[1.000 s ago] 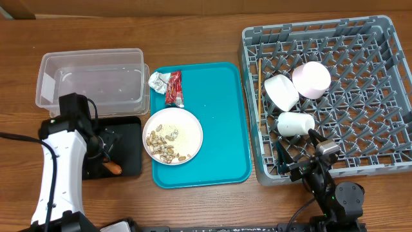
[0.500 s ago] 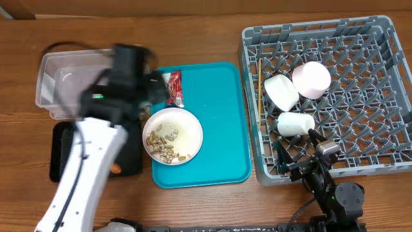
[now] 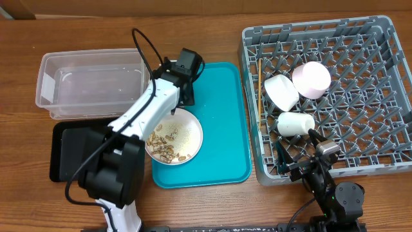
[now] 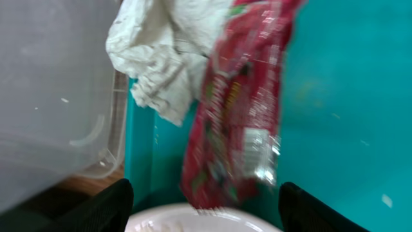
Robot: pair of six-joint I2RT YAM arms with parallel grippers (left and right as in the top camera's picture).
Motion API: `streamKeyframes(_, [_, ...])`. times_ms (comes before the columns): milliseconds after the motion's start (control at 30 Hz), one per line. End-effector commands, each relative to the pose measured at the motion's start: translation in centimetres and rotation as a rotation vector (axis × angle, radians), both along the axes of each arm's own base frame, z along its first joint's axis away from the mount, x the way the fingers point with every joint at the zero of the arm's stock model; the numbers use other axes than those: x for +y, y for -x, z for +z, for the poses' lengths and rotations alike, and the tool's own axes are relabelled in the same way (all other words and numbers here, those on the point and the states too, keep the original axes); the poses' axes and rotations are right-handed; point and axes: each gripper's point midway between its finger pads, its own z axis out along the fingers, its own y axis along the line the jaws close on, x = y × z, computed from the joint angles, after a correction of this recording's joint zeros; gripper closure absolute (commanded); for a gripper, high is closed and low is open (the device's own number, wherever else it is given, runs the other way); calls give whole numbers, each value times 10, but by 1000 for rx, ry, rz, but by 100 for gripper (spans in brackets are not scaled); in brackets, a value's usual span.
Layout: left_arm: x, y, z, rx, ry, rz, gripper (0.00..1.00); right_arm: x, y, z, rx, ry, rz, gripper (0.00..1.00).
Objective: Sort waste into correct bins and load items into the dishwasher
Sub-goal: 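Reach the left gripper back to the red wrapper and grasp it, then carry the red wrapper with the left gripper into the clear bin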
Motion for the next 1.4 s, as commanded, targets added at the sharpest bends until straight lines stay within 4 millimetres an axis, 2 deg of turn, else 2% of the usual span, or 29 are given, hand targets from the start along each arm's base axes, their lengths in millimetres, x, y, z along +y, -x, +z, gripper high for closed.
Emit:
streamKeyframes(0, [9,-6,-14,11,5,49,28,-1,0,1,-13,1,-2,0])
streamKeyframes(67, [6,-9,-22,16,34,42,29,-1,0,1,-13,1,-2,0])
streamKeyframes(133, [-2,-13,-25,17,67,10,40,-1,0,1,-13,1,-2,0])
streamKeyframes(167, [-7,-14,-25,17,89,-12,50,-1,0,1,-13,1,-2,0])
streamKeyframes(267, [-24,-16,-22,23,165,-58,91,-1,0,1,-13,1,-2,0])
streamKeyframes(300, [-29,-15,-20,32,194,-68,96,-1,0,1,-13,1,-2,0])
streamKeyframes(400, [-34,-14,-5,46,210,-77,96,-1,0,1,-13,1,-2,0])
streamKeyframes(500, [-34,-18,28,31,206,-70,96,-1,0,1,-13,1,-2,0])
streamKeyframes(600, [-22,-21,79,-22,183,-15,96,-1,0,1,-13,1,-2,0])
streamKeyframes(633, [-16,-18,109,-55,176,11,96,-1,0,1,-13,1,-2,0])
streamKeyframes(667, [-13,-16,122,-67,175,16,96,-1,0,1,-13,1,-2,0])
streamKeyframes(733, [-4,1,159,-83,185,36,96,-1,0,1,-13,1,-2,0])
streamKeyframes(800, [10,29,180,-56,191,97,96,-1,0,1,-13,1,-2,0])
streamKeyframes(933, [63,91,201,-1,96,338,96,-1,0,2,-14,1,-2,0])
streamKeyframes(1000, [88,114,205,14,46,419,96,-1,0,1,-13,1,-2,0])
streamKeyframes(1033, [94,121,203,26,44,418,96,-1,0,1,-13,1,-2,0])
streamKeyframes(1133, [121,149,192,57,26,522,96,-1,0,1,-13,1,-2,0])
streamKeyframes(1233, [146,171,168,87,27,634,96,-1,0,1,-13,1,-2,0])
streamKeyframes(1367, [163,190,125,139,91,744,96,-1,0,1,-13,1,-2,0])
